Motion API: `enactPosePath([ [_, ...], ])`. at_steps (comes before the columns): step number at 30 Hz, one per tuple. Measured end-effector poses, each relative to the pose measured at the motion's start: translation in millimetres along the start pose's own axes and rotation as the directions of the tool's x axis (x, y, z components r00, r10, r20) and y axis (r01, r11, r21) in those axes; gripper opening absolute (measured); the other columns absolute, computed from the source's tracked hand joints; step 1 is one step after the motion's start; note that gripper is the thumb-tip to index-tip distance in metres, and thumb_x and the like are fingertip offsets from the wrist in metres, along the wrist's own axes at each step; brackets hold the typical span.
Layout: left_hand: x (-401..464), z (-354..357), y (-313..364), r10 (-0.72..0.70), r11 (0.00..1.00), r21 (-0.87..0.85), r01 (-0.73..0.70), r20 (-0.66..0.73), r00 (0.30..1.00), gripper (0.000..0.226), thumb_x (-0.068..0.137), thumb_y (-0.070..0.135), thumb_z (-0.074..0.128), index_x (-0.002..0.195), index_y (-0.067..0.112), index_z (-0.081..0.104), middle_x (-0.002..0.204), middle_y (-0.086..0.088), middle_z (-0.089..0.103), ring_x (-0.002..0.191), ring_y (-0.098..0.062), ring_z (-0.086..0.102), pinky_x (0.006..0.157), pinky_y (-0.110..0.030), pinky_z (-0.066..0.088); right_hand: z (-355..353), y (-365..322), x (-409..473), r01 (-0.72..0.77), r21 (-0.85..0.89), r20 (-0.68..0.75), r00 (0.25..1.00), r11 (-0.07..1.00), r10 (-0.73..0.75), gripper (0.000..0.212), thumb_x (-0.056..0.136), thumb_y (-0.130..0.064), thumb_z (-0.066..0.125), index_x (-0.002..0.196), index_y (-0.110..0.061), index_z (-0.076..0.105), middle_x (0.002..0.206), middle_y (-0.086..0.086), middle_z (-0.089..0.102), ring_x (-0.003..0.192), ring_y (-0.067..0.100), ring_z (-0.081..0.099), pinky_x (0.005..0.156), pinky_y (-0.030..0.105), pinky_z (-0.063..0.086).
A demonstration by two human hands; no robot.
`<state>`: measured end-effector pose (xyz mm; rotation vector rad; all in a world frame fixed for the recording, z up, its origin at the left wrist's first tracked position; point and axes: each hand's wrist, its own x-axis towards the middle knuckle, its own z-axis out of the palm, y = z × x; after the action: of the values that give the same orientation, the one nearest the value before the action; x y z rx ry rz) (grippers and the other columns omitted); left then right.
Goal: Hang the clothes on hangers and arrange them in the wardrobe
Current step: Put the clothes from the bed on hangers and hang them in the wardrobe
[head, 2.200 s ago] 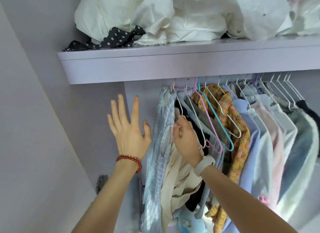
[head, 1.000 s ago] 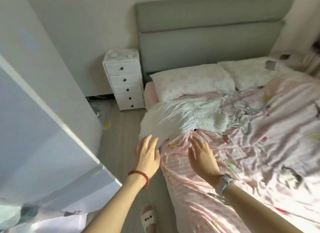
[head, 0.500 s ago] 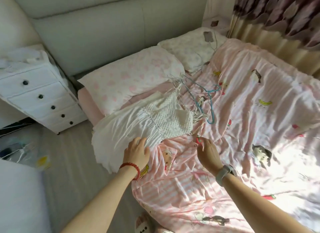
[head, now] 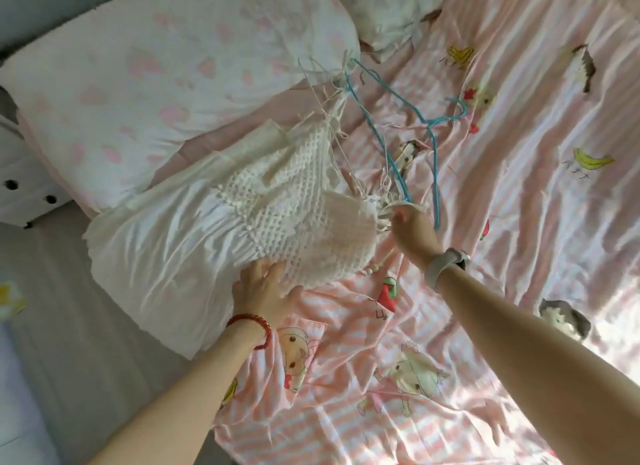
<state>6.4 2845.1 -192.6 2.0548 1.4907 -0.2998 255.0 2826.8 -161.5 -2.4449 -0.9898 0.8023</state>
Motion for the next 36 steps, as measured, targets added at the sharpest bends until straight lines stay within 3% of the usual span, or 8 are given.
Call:
enactPosePath([
  [3, 10, 9, -10, 0.055, 0.992, 0.112, -0.056, 0.02, 0.998, 0.059, 0.078, 0.051, 0.06, 0.13, 0.027, 0.046, 0.135, -0.004, 0.035, 0.125, -0.025, 0.033, 0.102, -0.041, 0.03, 15, -7, 45, -0.098, 0.006, 0.026, 0.995, 0.995, 0.098, 0.025, 0.094, -0.012, 0.033, 0.089, 0.003, 0.053, 0.082, 0.019, 0.058, 0.083, 0.03, 0.055, 0.06, 0.031, 0.039],
  [9, 14, 3, -23, 0.223, 0.975, 0.026, -0.222, -0.133, 0.966, 0.036, 0.064, 0.013, 0.082, 0.099, 0.013, 0.072, 0.102, -0.016, 0.065, 0.091, -0.037, 0.062, 0.082, -0.049, 0.049, 42, -18, 96, -0.26, -0.109, 0.078, 0.96, 0.959, 0.269, 0.059, 0.085, -0.047, 0.045, 0.122, 0.0, 0.05, 0.127, 0.021, 0.049, 0.117, 0.035, 0.046, 0.098, 0.04, 0.037],
  [13, 19, -10, -26, 0.096, 0.963, -0.235, -0.131, -0.154, 0.983, 0.021, 0.086, 0.014, 0.062, 0.105, 0.007, 0.068, 0.101, -0.011, 0.068, 0.092, -0.028, 0.062, 0.082, -0.035, 0.049, 51, -26, 102, -0.316, -0.095, -0.023, 0.949, 0.944, 0.315, 0.069, 0.082, -0.048, 0.053, 0.128, 0.002, 0.042, 0.133, 0.02, 0.042, 0.123, 0.035, 0.039, 0.106, 0.044, 0.029],
  [16, 19, -21, -30, 0.011, 0.935, -0.347, -0.067, -0.162, 0.987, 0.013, 0.091, 0.019, 0.054, 0.084, 0.017, 0.065, 0.065, 0.002, 0.061, 0.063, -0.018, 0.056, 0.064, -0.03, 0.046, 49, -24, 93, -0.292, -0.018, -0.069, 0.954, 0.956, 0.291, 0.066, 0.082, -0.042, 0.059, 0.126, 0.004, 0.041, 0.132, 0.022, 0.041, 0.123, 0.036, 0.038, 0.104, 0.043, 0.029],
  [22, 5, -42, -39, -0.061, 0.915, -0.402, -0.028, -0.208, 0.976, 0.035, 0.096, 0.023, 0.041, 0.062, 0.026, 0.034, 0.051, 0.004, 0.04, 0.048, -0.014, 0.041, 0.048, -0.031, 0.03, 28, -17, 67, -0.046, -0.158, -0.113, 0.993, 0.986, 0.028, 0.022, 0.087, -0.022, 0.047, 0.094, -0.002, 0.055, 0.106, 0.018, 0.054, 0.101, 0.035, 0.051, 0.085, 0.042, 0.041],
  [27, -18, -54, -46, -0.089, 0.908, -0.418, -0.025, -0.251, 0.964, 0.03, 0.096, 0.026, 0.035, 0.066, 0.027, 0.04, 0.057, 0.003, 0.049, 0.054, -0.013, 0.048, 0.052, -0.03, 0.035, 13, -25, 31, 0.11, 0.346, 0.053, 0.989, 0.932, -0.136, 0.006, 0.094, -0.012, 0.043, 0.09, -0.01, 0.047, 0.064, 0.006, 0.056, 0.052, 0.006, 0.058, 0.051, 0.025, 0.043],
  [32, -49, -72, -64, -0.196, 0.882, -0.472, -0.008, -0.382, 0.903, 0.038, 0.097, 0.021, 0.04, 0.059, 0.028, 0.036, 0.053, 0.007, 0.045, 0.051, -0.009, 0.043, 0.053, -0.028, 0.035, 3, -30, -15, 0.018, 0.584, 0.074, 0.994, 0.811, -0.075, 0.03, 0.095, -0.016, 0.043, 0.068, -0.014, 0.055, 0.045, -0.007, 0.052, 0.037, -0.001, 0.043, 0.044, 0.015, 0.035],
  [36, -86, -86, -83, -0.272, 0.848, -0.529, 0.006, -0.427, 0.862, 0.037, 0.093, 0.031, 0.047, 0.058, 0.026, 0.038, 0.051, 0.005, 0.041, 0.05, -0.01, 0.039, 0.053, -0.033, 0.035, -4, -39, -52, 0.081, 0.469, 0.044, 0.992, 0.88, -0.115, 0.048, 0.097, -0.032, 0.039, 0.058, -0.006, 0.052, 0.041, -0.005, 0.052, 0.041, 0.002, 0.049, 0.057, 0.023, 0.042],
])
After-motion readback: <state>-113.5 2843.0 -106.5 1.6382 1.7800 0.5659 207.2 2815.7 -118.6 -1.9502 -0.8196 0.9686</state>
